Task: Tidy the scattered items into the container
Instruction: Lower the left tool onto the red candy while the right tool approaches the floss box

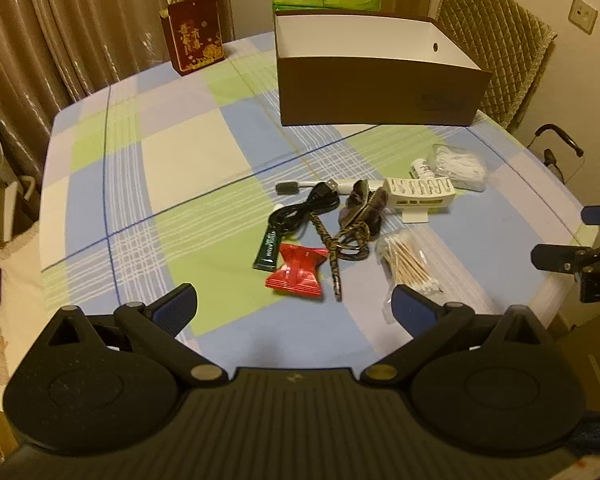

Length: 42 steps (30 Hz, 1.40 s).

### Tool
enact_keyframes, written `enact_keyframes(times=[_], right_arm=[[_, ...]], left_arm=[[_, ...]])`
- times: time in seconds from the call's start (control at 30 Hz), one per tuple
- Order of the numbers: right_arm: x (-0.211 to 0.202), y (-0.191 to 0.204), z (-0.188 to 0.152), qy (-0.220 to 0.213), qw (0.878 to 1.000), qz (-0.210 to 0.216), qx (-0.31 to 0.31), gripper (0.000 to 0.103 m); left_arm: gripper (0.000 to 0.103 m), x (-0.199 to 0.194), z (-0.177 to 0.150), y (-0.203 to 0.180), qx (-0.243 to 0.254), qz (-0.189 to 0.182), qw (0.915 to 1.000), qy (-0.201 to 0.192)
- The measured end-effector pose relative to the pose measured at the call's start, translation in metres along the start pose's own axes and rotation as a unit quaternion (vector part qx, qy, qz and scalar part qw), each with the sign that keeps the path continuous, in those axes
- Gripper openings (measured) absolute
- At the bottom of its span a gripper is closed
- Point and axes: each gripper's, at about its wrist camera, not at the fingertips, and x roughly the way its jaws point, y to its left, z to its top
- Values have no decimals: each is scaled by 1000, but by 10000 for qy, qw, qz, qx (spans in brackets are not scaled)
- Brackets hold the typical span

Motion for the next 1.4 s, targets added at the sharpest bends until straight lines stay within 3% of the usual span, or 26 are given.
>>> enact_keyframes(times=[0.43,0.93,1.17,1.3,1.4], right_arm=[[12,-13,4,20,9995,206,228,101],[28,-35,14,-18,9997,238,100,101],[46,-46,19,33,9994,350,-22,101],[63,-51,21,40,9993,326,-185,101],[71,-55,25,52,9992,306,-248,101]], left_arm=[[102,16,-1,5,105,-57,9999,-79],[94,47,9,5,321,-74,9995,16],[86,65,10,2,507,-171,9985,138],[74,76,11,1,627,-217,9976,212],[74,85,12,1,662,-180,9972,301]])
